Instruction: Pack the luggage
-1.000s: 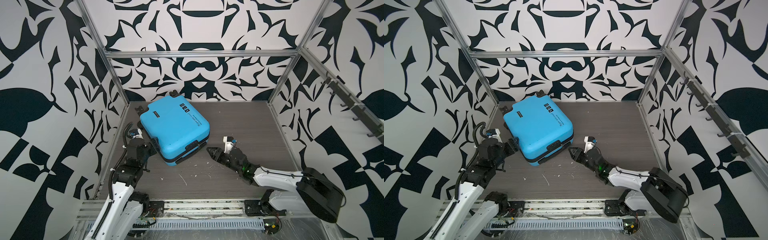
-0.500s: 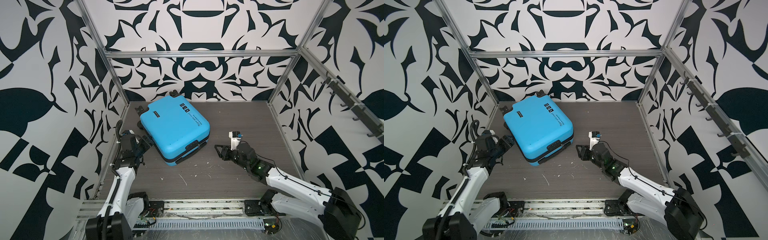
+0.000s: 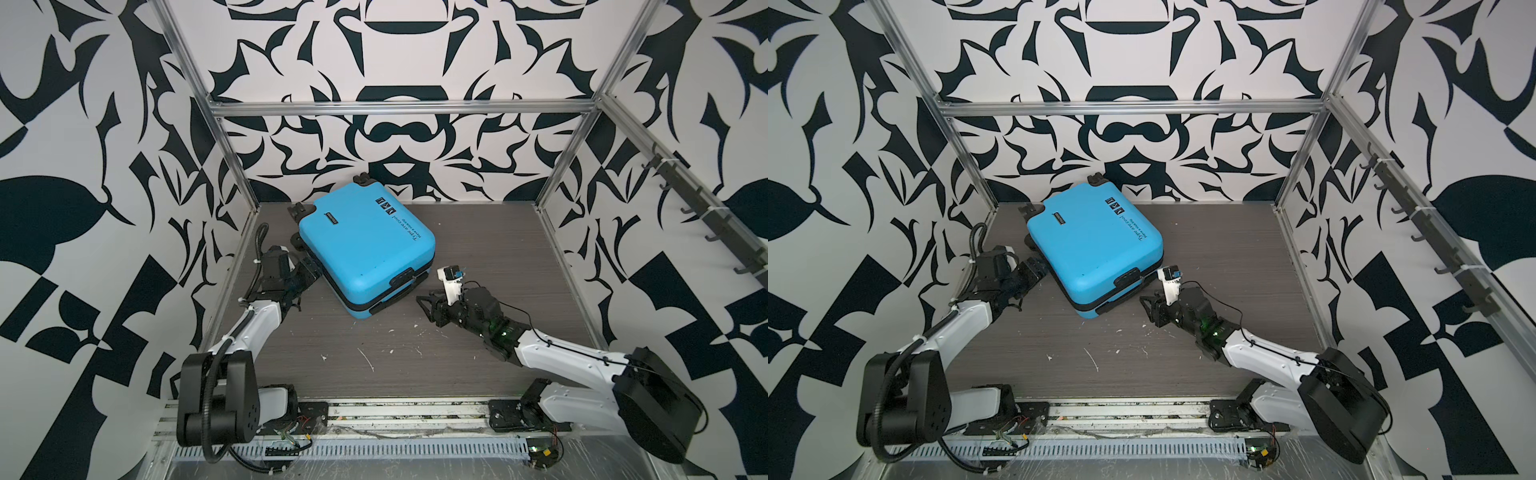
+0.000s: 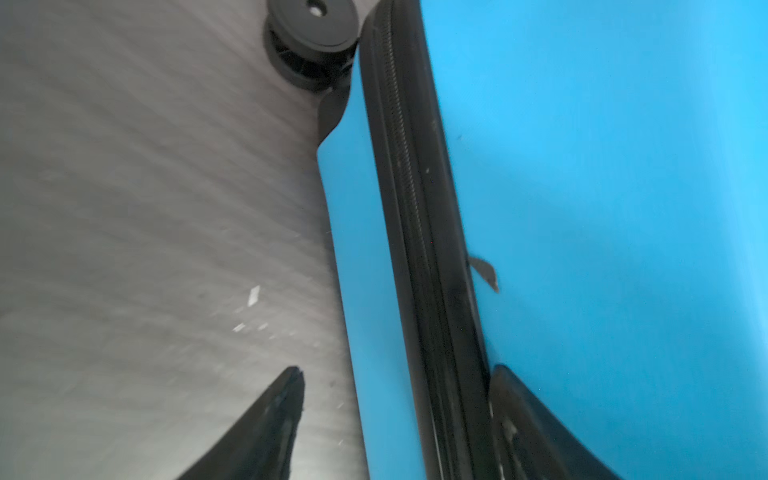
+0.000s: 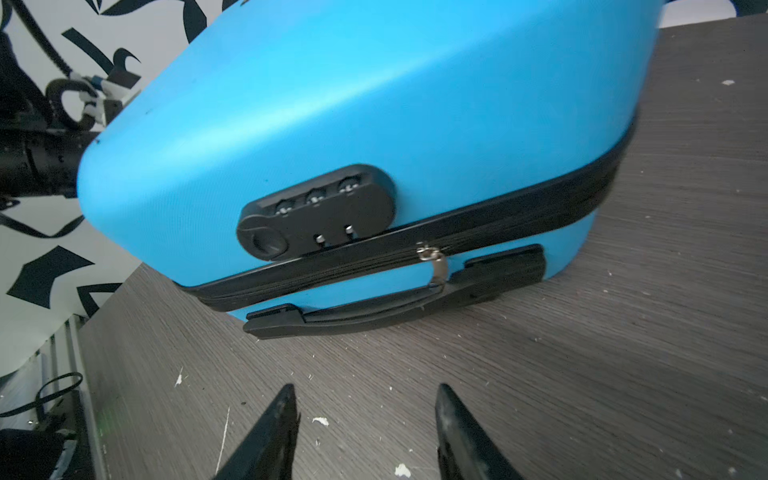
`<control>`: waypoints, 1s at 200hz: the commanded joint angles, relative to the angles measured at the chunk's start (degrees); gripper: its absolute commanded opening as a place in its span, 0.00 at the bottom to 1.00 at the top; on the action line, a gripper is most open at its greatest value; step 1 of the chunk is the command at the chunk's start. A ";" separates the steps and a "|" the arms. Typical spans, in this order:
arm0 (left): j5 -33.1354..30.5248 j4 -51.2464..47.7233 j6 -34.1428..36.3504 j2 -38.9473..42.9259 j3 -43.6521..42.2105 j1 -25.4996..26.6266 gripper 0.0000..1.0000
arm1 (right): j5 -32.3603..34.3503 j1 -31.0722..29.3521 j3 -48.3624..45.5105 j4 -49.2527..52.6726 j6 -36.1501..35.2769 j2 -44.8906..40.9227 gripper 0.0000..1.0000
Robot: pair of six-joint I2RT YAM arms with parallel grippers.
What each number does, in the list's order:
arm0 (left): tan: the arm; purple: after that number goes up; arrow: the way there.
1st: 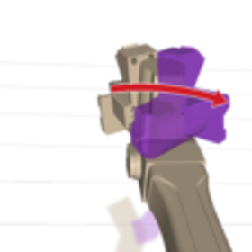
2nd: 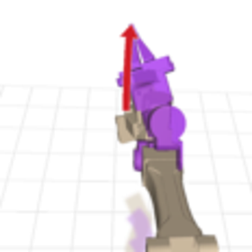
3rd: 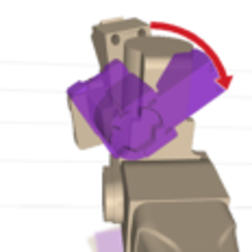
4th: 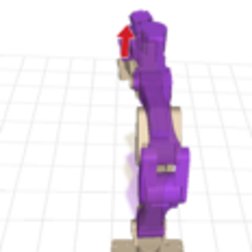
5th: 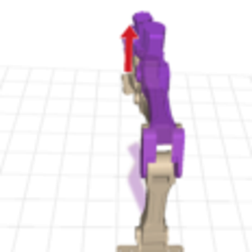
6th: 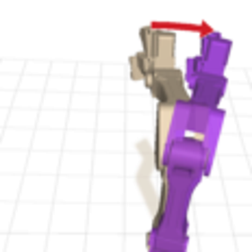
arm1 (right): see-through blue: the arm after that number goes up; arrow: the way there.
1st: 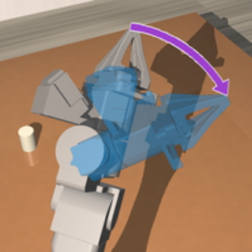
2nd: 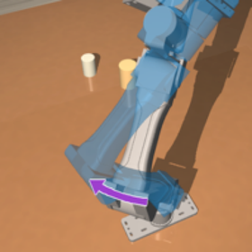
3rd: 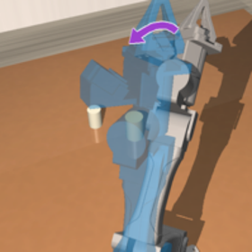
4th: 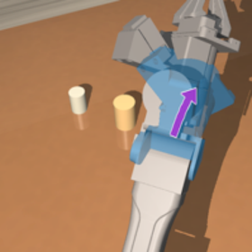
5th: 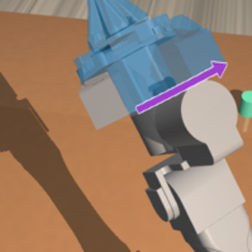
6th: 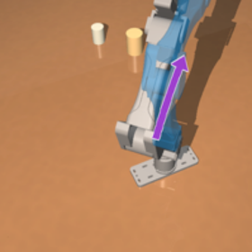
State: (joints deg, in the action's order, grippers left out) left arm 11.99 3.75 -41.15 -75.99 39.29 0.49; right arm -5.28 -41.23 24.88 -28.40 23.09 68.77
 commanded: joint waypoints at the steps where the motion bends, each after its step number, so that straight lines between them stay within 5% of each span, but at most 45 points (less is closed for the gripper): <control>1: 4.18 5.83 -0.19 -4.39 4.80 1.10 0.75 | 2.48 0.11 -0.19 -7.75 -3.36 1.74 0.54; 40: 2.46 5.17 0.59 -6.90 8.13 1.79 0.75 | 7.95 2.23 0.30 -11.32 -4.00 5.48 0.54; 91: -2.56 5.11 -0.16 5.54 -2.28 2.06 0.75 | -4.53 12.77 8.88 -12.04 1.08 4.37 0.56; 111: -3.39 3.45 0.26 10.64 -6.42 2.04 0.76 | -4.83 15.93 13.36 -10.36 2.25 4.75 0.69; 135: -2.61 2.23 -0.26 15.55 -10.07 2.12 0.77 | -7.17 20.28 20.30 -6.50 4.57 8.79 0.73; 200: -1.32 -0.27 -0.67 20.74 -12.86 2.36 0.78 | -18.47 23.61 33.74 -9.46 15.27 27.87 0.63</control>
State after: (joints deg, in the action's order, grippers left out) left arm 10.17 5.30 -42.35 -56.69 26.52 2.68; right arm -17.80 -17.28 55.27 -36.18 33.78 93.47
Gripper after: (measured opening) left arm 0.781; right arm 0.656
